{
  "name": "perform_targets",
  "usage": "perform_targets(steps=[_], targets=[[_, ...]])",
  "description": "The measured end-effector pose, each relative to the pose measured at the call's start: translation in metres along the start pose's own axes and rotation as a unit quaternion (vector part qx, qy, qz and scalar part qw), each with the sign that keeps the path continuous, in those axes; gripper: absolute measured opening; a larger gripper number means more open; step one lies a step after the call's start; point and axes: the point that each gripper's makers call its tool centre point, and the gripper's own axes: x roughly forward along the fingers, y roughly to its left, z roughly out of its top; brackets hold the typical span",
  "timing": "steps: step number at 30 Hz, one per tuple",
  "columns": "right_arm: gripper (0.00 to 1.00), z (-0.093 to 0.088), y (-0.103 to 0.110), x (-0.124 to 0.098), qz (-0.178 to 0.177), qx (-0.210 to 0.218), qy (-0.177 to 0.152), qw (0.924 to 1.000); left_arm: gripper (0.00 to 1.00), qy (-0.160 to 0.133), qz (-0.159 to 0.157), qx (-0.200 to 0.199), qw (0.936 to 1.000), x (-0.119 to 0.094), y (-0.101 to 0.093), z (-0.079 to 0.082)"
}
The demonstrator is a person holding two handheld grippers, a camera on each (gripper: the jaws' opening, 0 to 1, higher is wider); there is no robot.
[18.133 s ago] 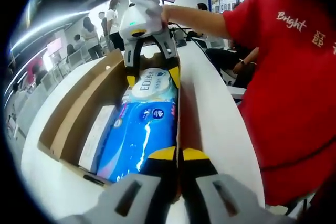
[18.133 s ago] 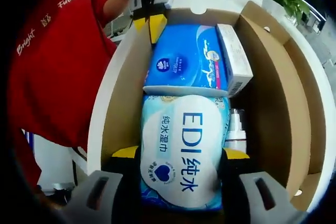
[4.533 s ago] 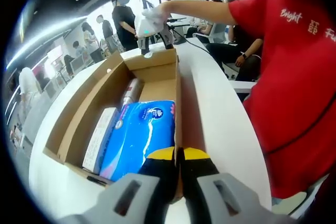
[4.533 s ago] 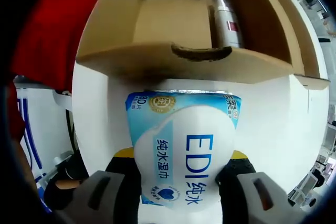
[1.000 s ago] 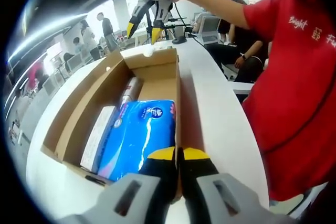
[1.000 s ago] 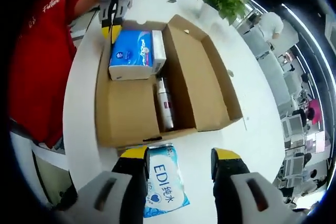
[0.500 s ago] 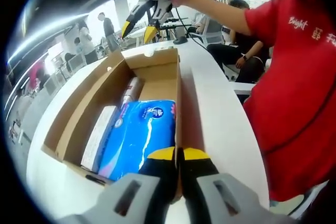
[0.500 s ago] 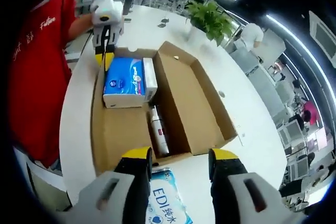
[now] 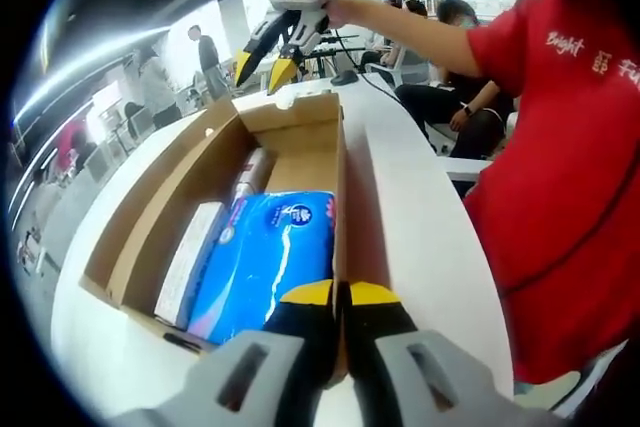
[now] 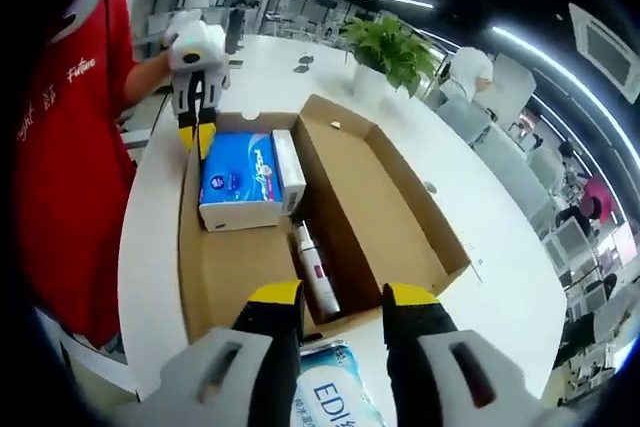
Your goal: Operate the shoe box by opening the lid, removing the specified soft item, and placing it in the target area until the item is outside and the box remains undamaged.
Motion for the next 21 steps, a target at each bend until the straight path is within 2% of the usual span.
perform_targets(steps=[1,5,9,13,21], targets=[[0.27,-0.001,0.006,0.002,0.009,0.019,-0.004,0.9998,0.03,0.0,0.001,0.0,1.0,0.0,0.0,0.0],[0.29,0.004,0.008,0.004,0.005,0.016,-0.016,0.9997,0.03,0.003,-0.002,-0.001,1.0,0.0,0.0,0.0],[0.37,0.01,0.006,0.007,-0.012,0.007,-0.026,0.9996,0.02,0.007,-0.005,0.002,1.0,0.0,-0.001,0.0],[0.28,0.011,0.012,0.013,-0.006,-0.018,-0.008,0.9998,0.03,0.009,-0.004,0.002,0.9999,0.0,-0.001,-0.001],[0.27,0.01,0.021,0.025,0.004,-0.038,0.018,0.9991,0.03,0.013,-0.002,0.002,0.9999,0.0,0.0,-0.002]])
